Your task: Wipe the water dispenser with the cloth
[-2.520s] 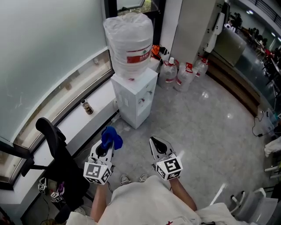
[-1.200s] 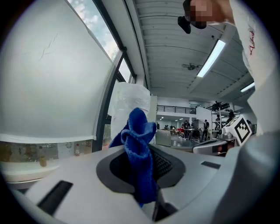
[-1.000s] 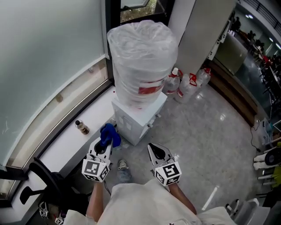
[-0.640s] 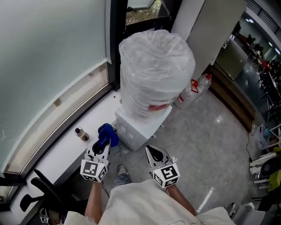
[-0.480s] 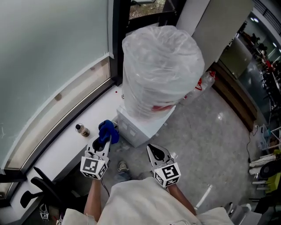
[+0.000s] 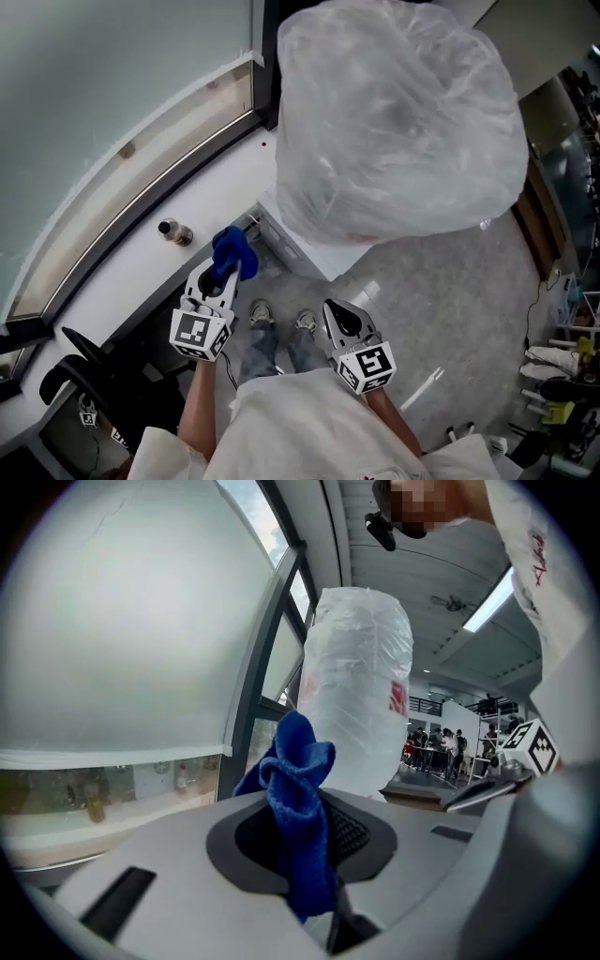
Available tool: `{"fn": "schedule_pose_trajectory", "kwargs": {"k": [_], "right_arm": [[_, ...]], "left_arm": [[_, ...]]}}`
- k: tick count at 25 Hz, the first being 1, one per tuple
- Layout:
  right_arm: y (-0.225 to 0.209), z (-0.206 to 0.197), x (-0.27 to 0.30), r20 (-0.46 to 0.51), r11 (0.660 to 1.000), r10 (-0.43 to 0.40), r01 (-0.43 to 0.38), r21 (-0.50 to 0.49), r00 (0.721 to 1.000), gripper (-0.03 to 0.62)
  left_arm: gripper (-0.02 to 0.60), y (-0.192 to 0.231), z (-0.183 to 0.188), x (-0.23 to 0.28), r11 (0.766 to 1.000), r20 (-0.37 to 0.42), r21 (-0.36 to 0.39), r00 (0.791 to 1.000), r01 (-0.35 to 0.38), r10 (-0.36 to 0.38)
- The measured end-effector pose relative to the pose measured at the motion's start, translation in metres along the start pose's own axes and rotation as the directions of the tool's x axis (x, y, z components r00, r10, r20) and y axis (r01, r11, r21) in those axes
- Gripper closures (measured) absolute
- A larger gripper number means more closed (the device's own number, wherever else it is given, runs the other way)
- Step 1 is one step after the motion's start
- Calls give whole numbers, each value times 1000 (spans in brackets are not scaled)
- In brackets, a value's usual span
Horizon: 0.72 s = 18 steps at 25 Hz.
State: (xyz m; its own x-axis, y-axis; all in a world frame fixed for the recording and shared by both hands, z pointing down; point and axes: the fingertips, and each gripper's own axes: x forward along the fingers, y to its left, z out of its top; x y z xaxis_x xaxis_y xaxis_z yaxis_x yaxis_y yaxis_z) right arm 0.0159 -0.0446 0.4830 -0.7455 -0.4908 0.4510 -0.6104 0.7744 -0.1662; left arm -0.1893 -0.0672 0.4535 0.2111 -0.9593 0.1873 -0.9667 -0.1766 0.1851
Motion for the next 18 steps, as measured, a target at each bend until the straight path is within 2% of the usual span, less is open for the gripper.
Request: {"fn": "schedule_pose_trajectory", "kwargs": {"k": [9, 13, 18], "right_arm": [[-17, 4, 43, -9, 998, -49, 49, 26, 999, 579], [-28, 14, 59, 9, 997, -81, 81, 16, 997, 579], [-39, 21, 72, 48, 986, -166, 166, 11, 985, 579]], "left_arm": [[503, 40, -25, 33, 1000, -57, -24, 998, 16, -17], [503, 41, -25, 50, 998, -69, -9, 996, 57, -58], [503, 46, -27, 64, 993, -81, 12, 990, 115, -114]]}}
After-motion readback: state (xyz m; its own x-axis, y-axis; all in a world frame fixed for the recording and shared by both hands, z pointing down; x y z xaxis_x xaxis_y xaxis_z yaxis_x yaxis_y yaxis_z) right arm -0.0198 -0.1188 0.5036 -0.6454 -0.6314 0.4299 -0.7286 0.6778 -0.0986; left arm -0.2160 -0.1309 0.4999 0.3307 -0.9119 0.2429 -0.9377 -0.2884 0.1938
